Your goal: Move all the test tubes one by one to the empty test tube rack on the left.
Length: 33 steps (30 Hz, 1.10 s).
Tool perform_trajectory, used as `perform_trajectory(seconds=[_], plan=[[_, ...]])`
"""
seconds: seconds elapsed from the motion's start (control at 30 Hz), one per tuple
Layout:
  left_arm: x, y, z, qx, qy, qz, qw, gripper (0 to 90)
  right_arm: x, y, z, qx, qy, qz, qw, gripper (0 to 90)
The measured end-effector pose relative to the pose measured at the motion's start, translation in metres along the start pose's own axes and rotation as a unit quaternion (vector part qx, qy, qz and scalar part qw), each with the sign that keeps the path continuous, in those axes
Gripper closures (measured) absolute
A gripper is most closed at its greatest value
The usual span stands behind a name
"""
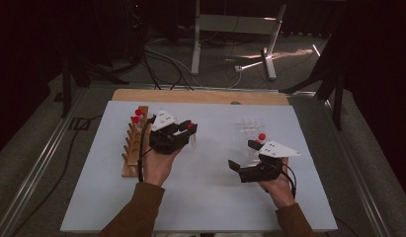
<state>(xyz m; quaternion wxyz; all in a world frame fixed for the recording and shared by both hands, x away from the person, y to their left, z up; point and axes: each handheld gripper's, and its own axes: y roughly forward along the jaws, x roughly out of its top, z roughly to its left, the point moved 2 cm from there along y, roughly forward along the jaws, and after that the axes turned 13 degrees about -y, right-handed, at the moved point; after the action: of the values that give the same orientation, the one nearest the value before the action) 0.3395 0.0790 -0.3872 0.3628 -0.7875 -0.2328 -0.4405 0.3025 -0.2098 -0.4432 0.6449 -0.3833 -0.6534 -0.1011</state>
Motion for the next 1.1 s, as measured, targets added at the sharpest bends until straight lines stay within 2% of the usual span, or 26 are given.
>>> perform_trajectory(seconds=[0.27, 0.6, 1.1], plan=[[0.010, -0.021, 0.023, 0.019, -0.001, -0.019, 0.9996, 71.0, 0.000, 0.001, 0.001, 0.003, -0.003, 0.001, 1.0000, 0.0], [0.015, -0.038, 0.049, 0.047, -0.009, -0.037, 0.9982, 71.0, 0.000, 0.000, 0.001, 0.005, -0.002, 0.000, 1.0000, 0.0], [0.016, -0.051, 0.081, 0.101, -0.016, -0.051, 0.9935, 70.9, -0.001, 0.000, 0.000, 0.005, -0.001, 0.000, 1.0000, 0.0]])
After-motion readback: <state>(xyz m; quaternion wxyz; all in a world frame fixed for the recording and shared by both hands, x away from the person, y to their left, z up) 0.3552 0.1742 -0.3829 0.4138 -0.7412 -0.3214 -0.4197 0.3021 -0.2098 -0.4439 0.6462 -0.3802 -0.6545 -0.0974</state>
